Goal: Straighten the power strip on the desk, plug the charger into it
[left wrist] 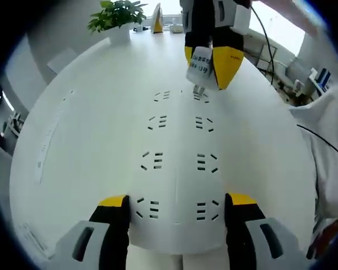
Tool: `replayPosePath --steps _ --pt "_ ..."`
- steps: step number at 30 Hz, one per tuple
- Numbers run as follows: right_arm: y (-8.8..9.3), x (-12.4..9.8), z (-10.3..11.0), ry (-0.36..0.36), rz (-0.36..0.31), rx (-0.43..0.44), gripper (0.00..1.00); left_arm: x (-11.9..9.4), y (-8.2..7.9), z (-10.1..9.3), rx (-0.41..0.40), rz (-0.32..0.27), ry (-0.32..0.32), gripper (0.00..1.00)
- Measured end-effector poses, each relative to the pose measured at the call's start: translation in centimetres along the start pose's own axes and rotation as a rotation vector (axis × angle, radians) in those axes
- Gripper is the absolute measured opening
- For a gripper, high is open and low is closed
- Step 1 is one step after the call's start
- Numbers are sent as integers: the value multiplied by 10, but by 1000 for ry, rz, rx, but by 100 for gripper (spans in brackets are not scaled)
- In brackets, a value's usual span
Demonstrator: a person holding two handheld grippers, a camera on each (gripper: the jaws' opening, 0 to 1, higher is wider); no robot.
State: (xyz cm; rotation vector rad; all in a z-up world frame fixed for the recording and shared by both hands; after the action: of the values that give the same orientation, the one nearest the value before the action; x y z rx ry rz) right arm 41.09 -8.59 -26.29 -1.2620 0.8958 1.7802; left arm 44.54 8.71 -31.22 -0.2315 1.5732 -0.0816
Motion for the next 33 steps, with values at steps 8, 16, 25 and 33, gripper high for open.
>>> replayPosePath --steps 8,16,25,33 --pt "5 3 8 22 2 107 27 0 0 0 -4 6 -1 69" --pt "7 4 16 103 -18 128 27 0 0 -1 -16 14 -5 69" --pt "13 7 11 72 -115 175 27 -1 -1 -2 -29 20 -7 69" --pt "2 7 4 99 -108 172 27 0 -4 -2 -41 25 -10 69"
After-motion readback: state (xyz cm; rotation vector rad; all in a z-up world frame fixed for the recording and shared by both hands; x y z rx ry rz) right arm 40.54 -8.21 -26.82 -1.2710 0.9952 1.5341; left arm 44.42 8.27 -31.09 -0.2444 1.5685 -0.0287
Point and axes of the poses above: the point that each gripper's makers call its tool centre point, and the gripper's own axes: x roughly forward along the fingers, z roughly to its left, y roughly out of its underside, the point moved 7 cm from there along -x, roughly backward along the fingers, and after that the axes turned 15 degrees about z, right-handed, at the moved point
